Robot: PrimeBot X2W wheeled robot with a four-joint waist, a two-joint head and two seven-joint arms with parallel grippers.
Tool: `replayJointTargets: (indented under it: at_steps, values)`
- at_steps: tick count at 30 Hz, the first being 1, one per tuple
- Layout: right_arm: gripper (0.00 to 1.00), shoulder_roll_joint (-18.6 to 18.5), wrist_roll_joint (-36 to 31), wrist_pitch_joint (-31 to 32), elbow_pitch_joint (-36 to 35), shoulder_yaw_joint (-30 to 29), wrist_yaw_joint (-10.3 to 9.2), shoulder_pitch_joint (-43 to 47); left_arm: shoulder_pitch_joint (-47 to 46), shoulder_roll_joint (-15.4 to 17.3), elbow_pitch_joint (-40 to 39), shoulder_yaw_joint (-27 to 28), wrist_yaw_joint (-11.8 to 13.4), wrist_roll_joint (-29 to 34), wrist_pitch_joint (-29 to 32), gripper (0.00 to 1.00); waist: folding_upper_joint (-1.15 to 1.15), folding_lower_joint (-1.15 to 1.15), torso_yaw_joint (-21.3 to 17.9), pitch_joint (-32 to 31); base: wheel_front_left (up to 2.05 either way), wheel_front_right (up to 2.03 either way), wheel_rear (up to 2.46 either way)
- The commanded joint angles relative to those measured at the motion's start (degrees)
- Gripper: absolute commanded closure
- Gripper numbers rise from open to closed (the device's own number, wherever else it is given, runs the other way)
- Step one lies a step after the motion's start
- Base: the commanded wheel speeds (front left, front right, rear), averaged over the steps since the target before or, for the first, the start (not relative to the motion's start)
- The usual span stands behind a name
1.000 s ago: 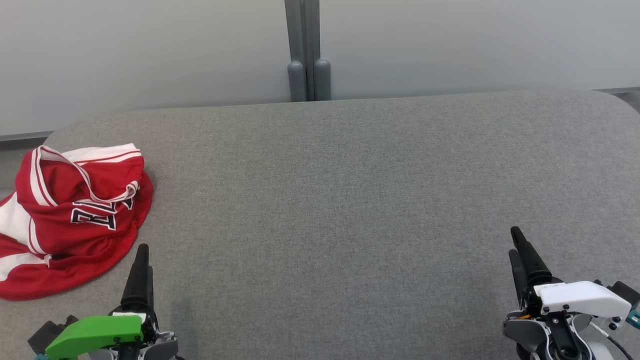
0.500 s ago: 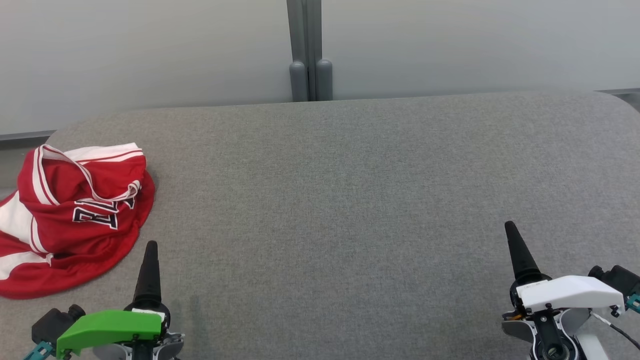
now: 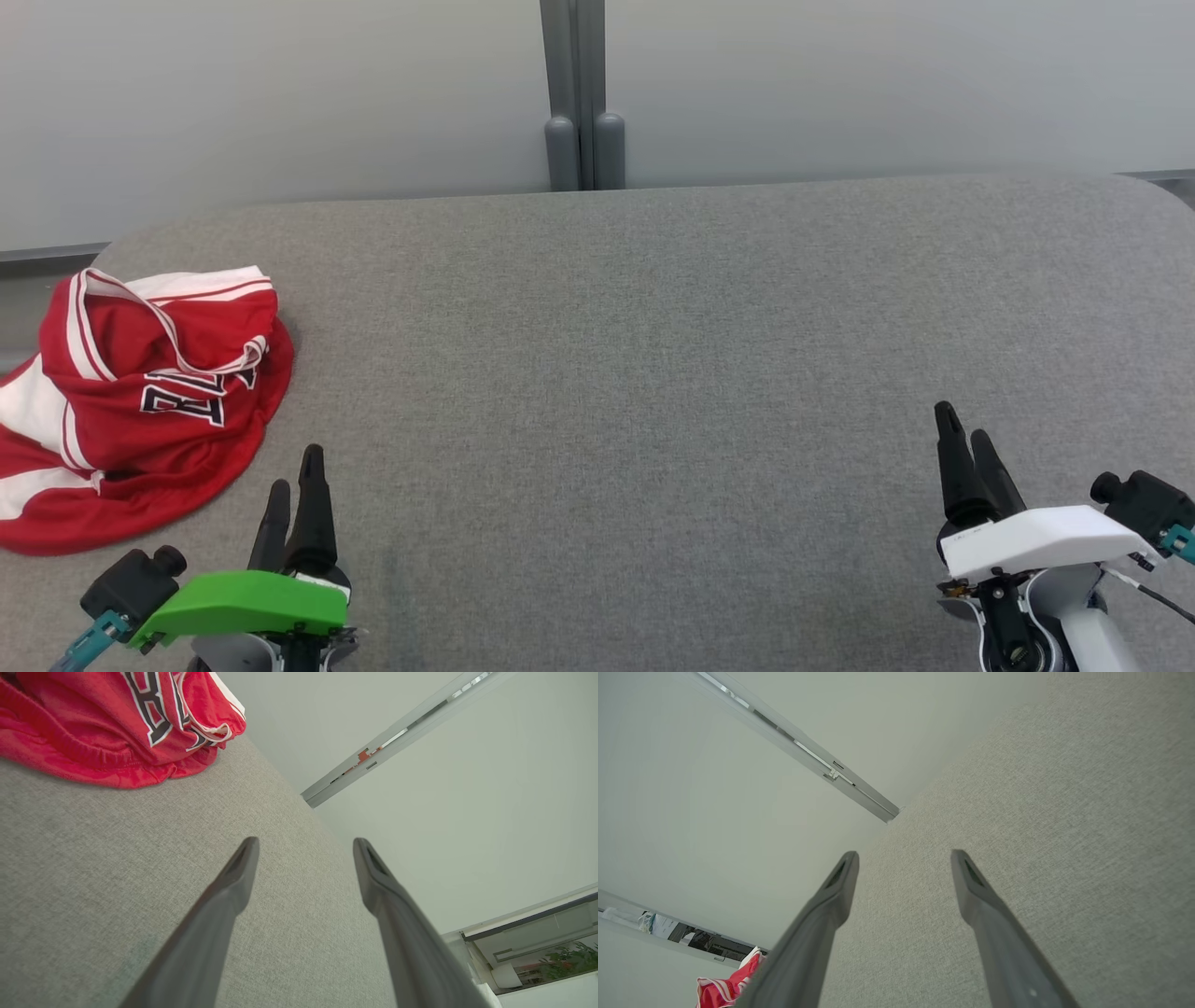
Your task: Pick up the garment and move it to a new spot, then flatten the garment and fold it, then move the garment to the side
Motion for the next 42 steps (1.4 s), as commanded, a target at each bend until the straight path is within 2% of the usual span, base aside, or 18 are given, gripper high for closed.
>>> replayJointTargets:
  at_steps: [1, 20, 42]
  values:
    - [0.00, -0.4, -2.2, -0.6, -0.9, 0.1, 0.02, -1.3, -0.8, 0.4, -0.7, -0.3, 0.1, 2.1, -0.5, 0.00, 0.00, 0.00, 0.1, 0.0, 0.00, 0.00, 0.00]
    - [0.00, -0.5, -16.8, -3.8, -0.3, 1.0, 0.02, -1.4, -1.7, 0.5, -1.2, -2.7, -0.3, 17.2, -3.7, 0.00, 0.00, 0.00, 0.5, 0.0, 0.00, 0.00, 0.00]
    - [0.00, -0.6, -28.8, -6.9, 1.4, 0.8, 0.02, -1.2, -2.2, 0.6, -0.3, -4.9, 0.5, 28.3, -6.8, 0.00, 0.00, 0.00, 1.0, 0.0, 0.00, 0.00, 0.00]
